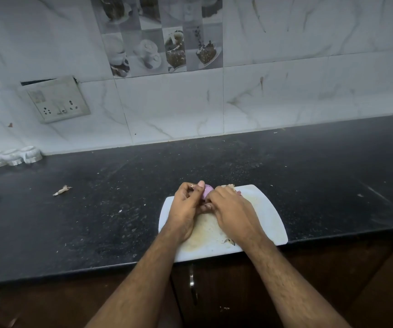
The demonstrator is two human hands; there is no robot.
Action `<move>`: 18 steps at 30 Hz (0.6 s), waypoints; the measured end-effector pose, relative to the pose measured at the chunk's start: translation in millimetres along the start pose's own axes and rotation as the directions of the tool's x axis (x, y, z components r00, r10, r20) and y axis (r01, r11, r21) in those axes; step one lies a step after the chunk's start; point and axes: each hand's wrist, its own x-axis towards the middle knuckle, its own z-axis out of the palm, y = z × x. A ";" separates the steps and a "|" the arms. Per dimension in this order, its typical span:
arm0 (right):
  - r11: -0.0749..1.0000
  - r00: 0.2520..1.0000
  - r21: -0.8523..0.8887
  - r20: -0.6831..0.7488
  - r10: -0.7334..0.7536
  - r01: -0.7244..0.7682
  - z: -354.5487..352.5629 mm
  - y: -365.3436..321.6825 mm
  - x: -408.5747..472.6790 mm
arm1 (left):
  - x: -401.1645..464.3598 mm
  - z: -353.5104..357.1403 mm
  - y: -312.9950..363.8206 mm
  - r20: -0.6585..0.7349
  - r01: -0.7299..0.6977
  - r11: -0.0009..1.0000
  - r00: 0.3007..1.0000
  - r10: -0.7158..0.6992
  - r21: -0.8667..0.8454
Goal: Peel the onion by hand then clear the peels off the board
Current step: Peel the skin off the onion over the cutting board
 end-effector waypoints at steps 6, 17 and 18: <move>0.944 0.945 0.173 -0.117 0.304 -0.282 -7.3 1.3 -0.4 | 3.6 -1.8 -2.2 -0.035 0.042 0.999 0.998 -0.043 -0.013; 0.898 0.965 0.388 -0.072 0.253 -0.206 -4.2 8.1 2.8 | 10.1 -6.8 -3.2 0.031 0.085 0.996 0.996 -0.085 -0.006; 0.913 0.975 0.360 -0.034 0.220 -0.194 -3.2 7.1 3.0 | 9.9 -7.4 -3.1 0.044 0.082 0.997 0.996 -0.082 -0.008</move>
